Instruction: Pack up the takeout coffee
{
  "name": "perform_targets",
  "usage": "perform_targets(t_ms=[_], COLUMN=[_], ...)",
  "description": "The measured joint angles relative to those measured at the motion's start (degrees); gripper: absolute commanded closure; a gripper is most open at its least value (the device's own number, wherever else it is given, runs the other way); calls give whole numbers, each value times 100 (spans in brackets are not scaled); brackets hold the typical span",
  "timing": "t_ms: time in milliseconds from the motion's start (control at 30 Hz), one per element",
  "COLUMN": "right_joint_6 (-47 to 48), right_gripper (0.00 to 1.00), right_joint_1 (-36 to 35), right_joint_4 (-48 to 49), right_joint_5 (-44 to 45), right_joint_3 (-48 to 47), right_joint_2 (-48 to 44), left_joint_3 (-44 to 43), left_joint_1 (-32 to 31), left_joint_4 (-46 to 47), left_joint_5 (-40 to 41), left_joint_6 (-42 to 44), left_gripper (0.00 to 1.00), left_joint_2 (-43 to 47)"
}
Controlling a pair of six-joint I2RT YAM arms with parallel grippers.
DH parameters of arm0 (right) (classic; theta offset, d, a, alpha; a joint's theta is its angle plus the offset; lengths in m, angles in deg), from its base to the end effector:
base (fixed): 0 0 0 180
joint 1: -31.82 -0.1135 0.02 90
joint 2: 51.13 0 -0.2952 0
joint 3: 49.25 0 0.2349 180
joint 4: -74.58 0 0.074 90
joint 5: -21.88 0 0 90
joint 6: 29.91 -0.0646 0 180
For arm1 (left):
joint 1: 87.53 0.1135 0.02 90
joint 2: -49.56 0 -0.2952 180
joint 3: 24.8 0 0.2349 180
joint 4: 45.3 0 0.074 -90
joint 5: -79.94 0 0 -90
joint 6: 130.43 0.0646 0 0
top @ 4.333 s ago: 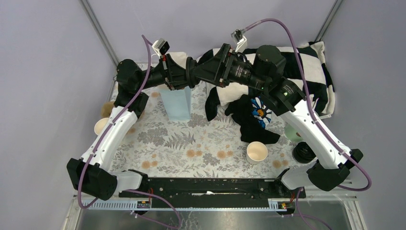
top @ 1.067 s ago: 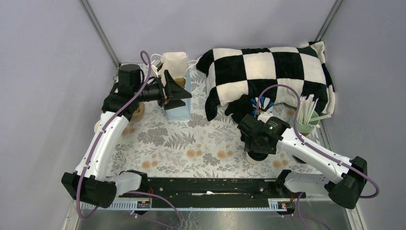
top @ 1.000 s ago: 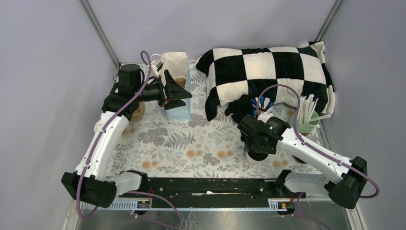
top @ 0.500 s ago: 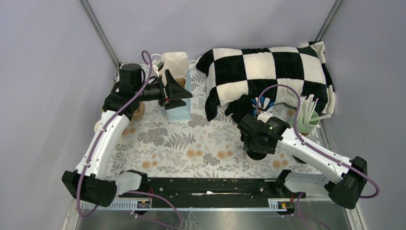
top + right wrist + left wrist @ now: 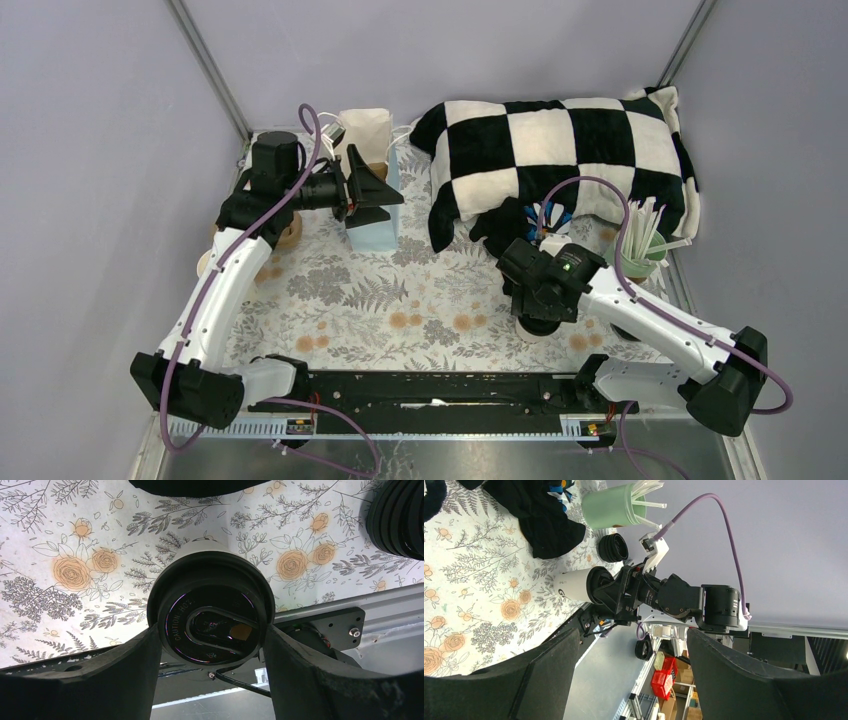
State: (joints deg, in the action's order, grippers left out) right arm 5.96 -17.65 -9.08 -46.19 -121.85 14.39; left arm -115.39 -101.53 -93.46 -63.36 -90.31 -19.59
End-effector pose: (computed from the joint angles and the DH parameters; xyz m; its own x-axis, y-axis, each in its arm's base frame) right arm 0.1235 0.1074 0.2808 -0.8961 0.1087 -0.4304 0.1321 0.9909 -0.0248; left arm 0.2147 -0.1069 0.4246 -0.9231 -0.2408 -0.2999 0.2073 0.3452 -0.9153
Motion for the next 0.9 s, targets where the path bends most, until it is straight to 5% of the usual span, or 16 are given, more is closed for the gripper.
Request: perform_targets(t_ms=[900], right_joint_6=[-48], right_gripper=[25], right_joint_1=[-4], right_joint_4=[157], right_joint_5=[94], right_joint_3=[138], right_joint_2=[-70], left_joint_3=[-39], left_joint_1=[-33], left_joint_4=[-2], left_joint_5=[-2], left_joint_6=[20], left_gripper=[17], left_joint_2=[-35])
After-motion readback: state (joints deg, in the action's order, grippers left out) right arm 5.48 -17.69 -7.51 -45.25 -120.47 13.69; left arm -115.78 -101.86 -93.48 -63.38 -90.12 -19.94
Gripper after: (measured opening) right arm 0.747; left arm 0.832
